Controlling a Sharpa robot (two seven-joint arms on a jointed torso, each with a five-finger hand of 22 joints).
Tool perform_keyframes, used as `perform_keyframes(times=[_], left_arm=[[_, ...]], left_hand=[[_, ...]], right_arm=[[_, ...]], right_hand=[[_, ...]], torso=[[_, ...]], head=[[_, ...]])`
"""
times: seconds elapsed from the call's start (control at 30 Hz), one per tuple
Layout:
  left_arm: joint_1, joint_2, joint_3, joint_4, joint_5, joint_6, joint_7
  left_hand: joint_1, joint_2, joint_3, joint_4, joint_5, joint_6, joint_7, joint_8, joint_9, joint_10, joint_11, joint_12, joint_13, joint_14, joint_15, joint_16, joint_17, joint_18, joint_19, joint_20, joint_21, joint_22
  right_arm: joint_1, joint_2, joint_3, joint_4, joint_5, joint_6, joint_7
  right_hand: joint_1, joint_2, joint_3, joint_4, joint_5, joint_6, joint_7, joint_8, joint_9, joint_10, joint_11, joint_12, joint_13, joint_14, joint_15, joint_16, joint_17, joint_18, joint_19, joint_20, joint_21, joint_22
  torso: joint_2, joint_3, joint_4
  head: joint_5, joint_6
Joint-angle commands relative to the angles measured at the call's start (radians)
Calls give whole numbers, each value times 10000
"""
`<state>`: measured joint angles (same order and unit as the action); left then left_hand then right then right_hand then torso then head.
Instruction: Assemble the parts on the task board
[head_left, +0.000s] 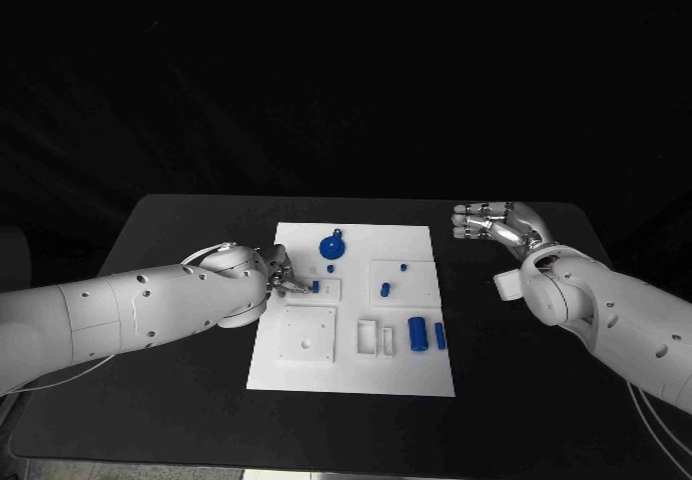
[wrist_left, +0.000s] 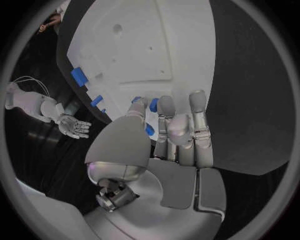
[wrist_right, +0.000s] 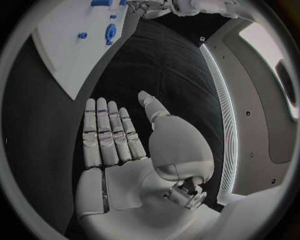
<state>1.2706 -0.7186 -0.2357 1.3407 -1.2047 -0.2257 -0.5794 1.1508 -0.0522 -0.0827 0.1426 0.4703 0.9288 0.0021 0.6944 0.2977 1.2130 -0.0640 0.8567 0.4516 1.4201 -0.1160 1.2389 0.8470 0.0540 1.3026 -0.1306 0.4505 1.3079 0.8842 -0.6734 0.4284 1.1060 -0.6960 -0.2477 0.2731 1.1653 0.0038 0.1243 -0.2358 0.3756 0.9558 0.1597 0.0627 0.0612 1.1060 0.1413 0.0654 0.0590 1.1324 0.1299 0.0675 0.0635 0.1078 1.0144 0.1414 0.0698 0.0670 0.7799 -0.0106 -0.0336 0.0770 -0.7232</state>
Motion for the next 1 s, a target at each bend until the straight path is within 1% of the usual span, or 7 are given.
perform_keyframes(times=[0.03,0.27,0.53,0.9,0.93,0.97,1.0], left_arm=[[-55,-14,-31,28,112,312,62],[-55,-69,-26,45,164,354,68],[-55,-146,-23,62,173,392,40],[-54,-272,-16,102,167,438,56],[-54,-279,-15,107,168,449,62],[-54,-284,-14,110,170,457,68],[-54,-289,-13,115,171,466,74]], left_hand=[[39,-177,52,-2,-452,-50,91,70,-8,-14,56,71,-8,-83,47,-60,-13,-139,42,13,-60,160],[-95,-625,363,408,-690,-152,130,180,12,-75,90,142,-2,-115,75,-61,-47,-116,29,39,-59,164],[-45,-700,382,443,-736,-189,144,201,14,-106,99,143,-9,-137,81,-85,-87,-115,12,46,-68,161],[137,-813,310,172,-879,-464,229,277,26,-270,161,188,8,-209,113,-121,-149,-120,-32,64,-104,157],[166,-853,299,132,-993,-612,280,242,-47,-356,193,200,16,-240,133,-127,-162,-121,-50,74,-115,155],[200,-842,320,88,-1423,-705,310,301,-108,-438,222,266,32,-277,158,-112,-159,-114,-67,98,-124,159],[215,-847,339,62,-1494,-760,322,362,-159,-489,234,321,37,-298,171,-103,-163,-100,-72,112,-126,162]], right_arm=[[-7,-2,1,1,-45,171,86],[-9,-1,0,-8,-41,172,83],[-13,-5,0,-17,-38,175,78],[-20,-8,-1,-25,-35,175,71],[-21,-7,-1,-25,-35,175,70],[-22,-7,-1,-26,-34,174,69],[-22,-6,-1,-25,-34,174,68]], right_hand=[[-8,59,-69,15,-22,-70,6,-32,-17,-65,-32,-42,-12,-64,14,-36,-13,3,-59,4,8,-14],[-1,75,-81,13,-27,-91,12,-33,-18,-74,-28,-43,-12,-72,14,-38,-13,-3,-74,1,18,-10],[-1,75,-81,13,-27,-91,12,-33,-18,-74,-28,-43,-12,-72,14,-38,-13,-3,-74,1,18,-10],[-1,75,-81,13,-27,-91,12,-33,-18,-74,-28,-43,-12,-72,14,-38,-13,-3,-74,1,18,-10],[-1,75,-81,13,-27,-91,12,-33,-18,-74,-28,-43,-12,-72,14,-38,-13,-3,-74,1,18,-10],[-1,75,-81,13,-27,-91,12,-33,-18,-74,-28,-43,-12,-72,14,-38,-13,-3,-74,1,18,-10],[3,77,-91,10,-25,-99,13,-33,-19,-75,-27,-43,-12,-72,14,-37,-13,-3,-75,1,20,-9]], torso=[[-1,-1,5],[-2,-4,7],[-2,-4,11],[2,-10,11],[1,-11,12],[1,-10,10],[0,-9,7]], head=[[-2,-2],[18,-9],[33,10],[43,21],[47,21],[52,19],[57,18]])
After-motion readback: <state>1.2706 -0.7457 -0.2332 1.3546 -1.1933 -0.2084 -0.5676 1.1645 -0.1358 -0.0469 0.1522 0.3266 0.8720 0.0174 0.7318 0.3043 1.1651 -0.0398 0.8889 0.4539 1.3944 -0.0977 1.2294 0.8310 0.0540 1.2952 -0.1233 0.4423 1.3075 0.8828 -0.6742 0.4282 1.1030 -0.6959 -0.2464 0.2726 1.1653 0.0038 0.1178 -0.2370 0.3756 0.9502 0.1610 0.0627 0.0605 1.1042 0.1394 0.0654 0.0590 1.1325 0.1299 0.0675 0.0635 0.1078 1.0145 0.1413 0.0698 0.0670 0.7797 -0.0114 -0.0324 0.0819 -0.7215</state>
